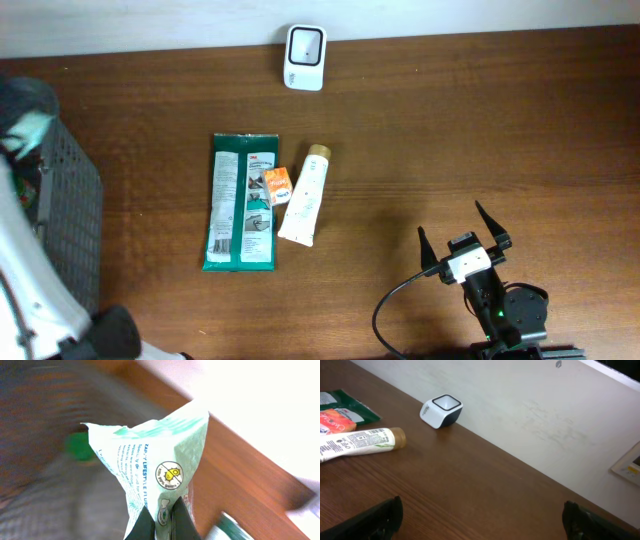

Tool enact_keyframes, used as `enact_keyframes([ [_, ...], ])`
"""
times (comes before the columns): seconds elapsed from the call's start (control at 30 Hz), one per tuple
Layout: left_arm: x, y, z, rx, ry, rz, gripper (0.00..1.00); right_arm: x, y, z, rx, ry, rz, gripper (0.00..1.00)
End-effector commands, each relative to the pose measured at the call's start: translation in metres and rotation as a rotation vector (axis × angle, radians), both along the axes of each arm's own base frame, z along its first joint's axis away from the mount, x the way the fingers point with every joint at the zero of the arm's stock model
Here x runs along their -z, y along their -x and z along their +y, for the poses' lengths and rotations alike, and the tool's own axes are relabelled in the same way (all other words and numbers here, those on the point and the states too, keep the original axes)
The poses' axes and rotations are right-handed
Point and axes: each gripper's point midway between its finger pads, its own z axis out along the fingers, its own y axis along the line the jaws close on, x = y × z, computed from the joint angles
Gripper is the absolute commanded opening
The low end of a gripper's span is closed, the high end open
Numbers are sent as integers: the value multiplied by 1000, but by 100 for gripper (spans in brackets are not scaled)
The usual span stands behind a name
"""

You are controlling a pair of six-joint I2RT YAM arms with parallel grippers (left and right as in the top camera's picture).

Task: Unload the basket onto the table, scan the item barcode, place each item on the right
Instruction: 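Grasp the light green wrapped packet from the basket, then carry packet past the scanner and drop it right of the tube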

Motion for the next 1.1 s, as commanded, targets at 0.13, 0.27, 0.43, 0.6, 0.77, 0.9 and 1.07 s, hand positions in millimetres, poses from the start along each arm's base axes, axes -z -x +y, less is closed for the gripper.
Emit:
enact_keyframes([
  [0.13, 87, -49, -256, 603, 38, 221, 0, 2, 1, 2, -11, -7, 6, 98],
  [0.27, 153, -41, -345, 776, 11, 380, 0, 2, 1, 2, -11, -7, 6, 98],
  [0.43, 234, -23, -416, 896, -27, 544, 0, 2, 1, 2, -11, -7, 6, 98],
  [0.6, 280, -1, -452, 968, -64, 643, 0, 2, 1, 2, -11, -7, 6, 98],
  [0.77, 296, 5, -461, 985, -78, 671, 22, 2, 1, 2, -11, -7, 6, 98],
  [0.9, 290, -3, -462, 982, -69, 640, 46, 2, 1, 2, -11, -7, 6, 98],
  [1.07, 218, -41, -433, 920, -43, 501, 45, 2, 1, 2, -11, -7, 6, 99],
])
